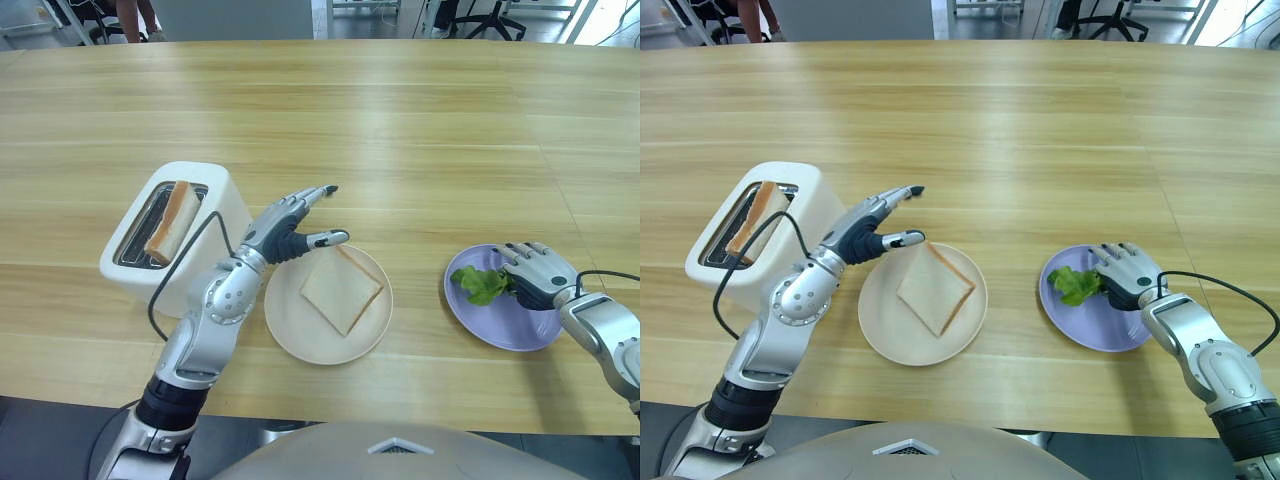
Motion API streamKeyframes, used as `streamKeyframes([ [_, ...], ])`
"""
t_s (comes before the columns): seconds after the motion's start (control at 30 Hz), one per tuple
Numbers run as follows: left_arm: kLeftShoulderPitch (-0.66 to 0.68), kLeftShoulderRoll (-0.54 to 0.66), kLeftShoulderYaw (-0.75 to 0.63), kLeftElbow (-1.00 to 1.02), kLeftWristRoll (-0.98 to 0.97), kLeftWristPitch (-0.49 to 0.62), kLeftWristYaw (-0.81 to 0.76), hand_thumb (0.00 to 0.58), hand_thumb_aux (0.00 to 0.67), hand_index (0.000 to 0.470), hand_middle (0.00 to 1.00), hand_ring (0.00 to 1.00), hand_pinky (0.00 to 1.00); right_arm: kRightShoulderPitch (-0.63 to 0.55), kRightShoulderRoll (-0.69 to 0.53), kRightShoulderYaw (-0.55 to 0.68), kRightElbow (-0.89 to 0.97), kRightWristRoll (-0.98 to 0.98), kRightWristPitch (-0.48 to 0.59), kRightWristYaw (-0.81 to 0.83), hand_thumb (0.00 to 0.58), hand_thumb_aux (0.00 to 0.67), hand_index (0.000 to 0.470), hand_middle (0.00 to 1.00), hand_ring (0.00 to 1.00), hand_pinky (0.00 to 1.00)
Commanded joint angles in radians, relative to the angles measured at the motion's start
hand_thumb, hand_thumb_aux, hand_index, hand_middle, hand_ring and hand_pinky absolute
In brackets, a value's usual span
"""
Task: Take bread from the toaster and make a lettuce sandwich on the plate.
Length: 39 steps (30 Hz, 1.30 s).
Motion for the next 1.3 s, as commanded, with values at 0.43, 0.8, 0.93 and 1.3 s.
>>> streamKeyframes([
  [0.43, 0.321, 0.052, 0.278, -0.217, 0.200, -0.020, 0.141, 0.000, 0.000, 0.000, 0.00, 0.00, 0.00, -0.079, 0.115, -0.070, -0.198, 0.155, -0.073, -0.169, 0.580, 0.670, 0.460, 0.00, 0.00, 0.00],
  [0.8, 0.474, -0.002, 0.666, -0.190, 0.273, -0.030, 0.343, 0.000, 0.000, 0.000, 0.00, 0.00, 0.00, -0.186, 0.381, 0.148, -0.181, 0.108, -0.094, -0.144, 0.580, 0.670, 0.460, 0.00, 0.00, 0.00],
  [0.93, 0.479, -0.001, 0.630, -0.090, 0.340, 0.001, 0.336, 0.000, 0.000, 0.000, 0.00, 0.00, 0.00, -0.222, 0.442, 0.220, -0.109, 0.078, -0.103, -0.160, 0.580, 0.670, 0.460, 0.00, 0.00, 0.00],
  [1.3, 0.415, -0.004, 0.424, 0.090, 0.319, 0.028, 0.189, 0.000, 0.000, 0.000, 0.00, 0.00, 0.00, -0.363, 0.549, 0.365, 0.135, -0.006, -0.111, -0.271, 0.580, 0.670, 0.460, 0.00, 0.00, 0.00],
])
